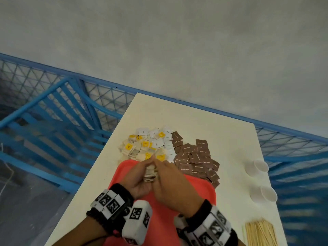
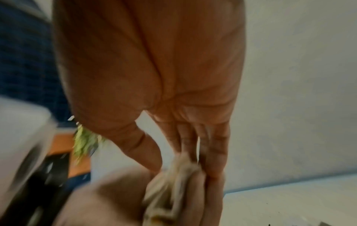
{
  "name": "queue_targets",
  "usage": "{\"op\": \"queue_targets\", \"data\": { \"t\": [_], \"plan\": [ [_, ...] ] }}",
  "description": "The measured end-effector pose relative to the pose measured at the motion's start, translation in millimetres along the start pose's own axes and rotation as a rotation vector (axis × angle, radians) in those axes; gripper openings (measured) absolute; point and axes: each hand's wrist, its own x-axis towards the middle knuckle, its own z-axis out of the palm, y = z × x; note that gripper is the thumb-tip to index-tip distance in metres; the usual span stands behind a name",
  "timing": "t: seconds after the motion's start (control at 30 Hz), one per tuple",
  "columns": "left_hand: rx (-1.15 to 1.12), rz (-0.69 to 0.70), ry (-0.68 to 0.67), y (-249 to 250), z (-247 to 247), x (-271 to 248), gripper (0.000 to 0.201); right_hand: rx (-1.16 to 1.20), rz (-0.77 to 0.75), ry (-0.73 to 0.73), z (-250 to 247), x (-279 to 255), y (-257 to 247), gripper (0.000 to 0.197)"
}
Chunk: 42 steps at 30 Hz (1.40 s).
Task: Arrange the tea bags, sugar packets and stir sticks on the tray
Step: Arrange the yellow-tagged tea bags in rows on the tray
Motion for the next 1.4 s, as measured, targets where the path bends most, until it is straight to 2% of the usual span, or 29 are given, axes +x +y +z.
{"op": "queue_targets", "data": {
  "t": [0.07, 0.13, 0.2, 0.27, 0.33, 0.4, 0.47, 0.53, 0.63, 0.77, 0.9, 1.0, 1.07, 1.13, 1.23, 1.33, 1.4],
  "plan": [
    [0.064, 0.022, 0.059, 2, -5, 0, 0.028, 0.224, 0.023, 0.025, -20, -6, 12, 0.042],
    [0.121, 0.000, 0.059, 5, -2, -3, 0.024, 0.422, 0.098, 0.113, -41, -10, 28, 0.038],
    [0.205, -0.002, 0.036, 11, 5, -11, 0.013, 0.462, 0.151, 0.182, -55, -15, 45, 0.041],
    [0.282, 0.012, 0.001, 17, 12, -19, 0.009, 0.340, 0.150, 0.100, -63, -16, 52, 0.052],
    [0.362, 0.032, -0.042, 20, 15, -26, 0.013, 0.384, 0.129, -0.075, -66, -16, 49, 0.063],
    [0.415, 0.067, -0.079, 22, 18, -31, 0.013, 0.620, 0.151, -0.121, -68, -15, 43, 0.057],
    [0.438, 0.108, -0.088, 20, 16, -33, 0.013, 0.846, 0.196, -0.058, -64, -14, 33, 0.035],
    [0.459, 0.118, -0.101, 17, 14, -36, 0.008, 0.810, 0.180, 0.085, -56, -13, 26, 0.015],
    [0.514, 0.136, -0.098, 14, 7, -38, 0.007, 0.710, 0.079, 0.229, -54, -11, 22, 0.015],
    [0.467, 0.153, -0.025, 13, -8, -39, 0.013, 0.824, 0.028, 0.334, -79, -16, 22, 0.014],
    [0.488, 0.193, 0.071, 9, -19, -46, 0.022, 0.783, 0.046, 0.295, -83, -20, 26, 0.008],
    [0.542, 0.367, 0.130, 10, -18, -55, 0.039, 0.781, 0.072, 0.277, -71, -18, 23, 0.012],
    [0.632, 0.528, 0.120, 14, -11, -63, 0.045, 0.784, 0.067, 0.271, -63, -14, 18, 0.011],
    [0.754, 0.664, 0.089, 19, 3, -71, 0.038, 0.780, 0.061, 0.265, -58, -10, 11, 0.014],
    [0.873, 0.795, 0.080, 25, 14, -75, 0.019, 0.745, 0.060, 0.267, -51, -2, -1, 0.019],
    [0.900, 0.833, 0.105, 30, 8, -70, 0.018, 0.745, 0.053, 0.286, -44, 5, -8, 0.022],
    [0.834, 0.820, 0.108, 35, -2, -68, 0.018, 0.736, 0.045, 0.240, -38, 9, -9, 0.014]
  ]
}}
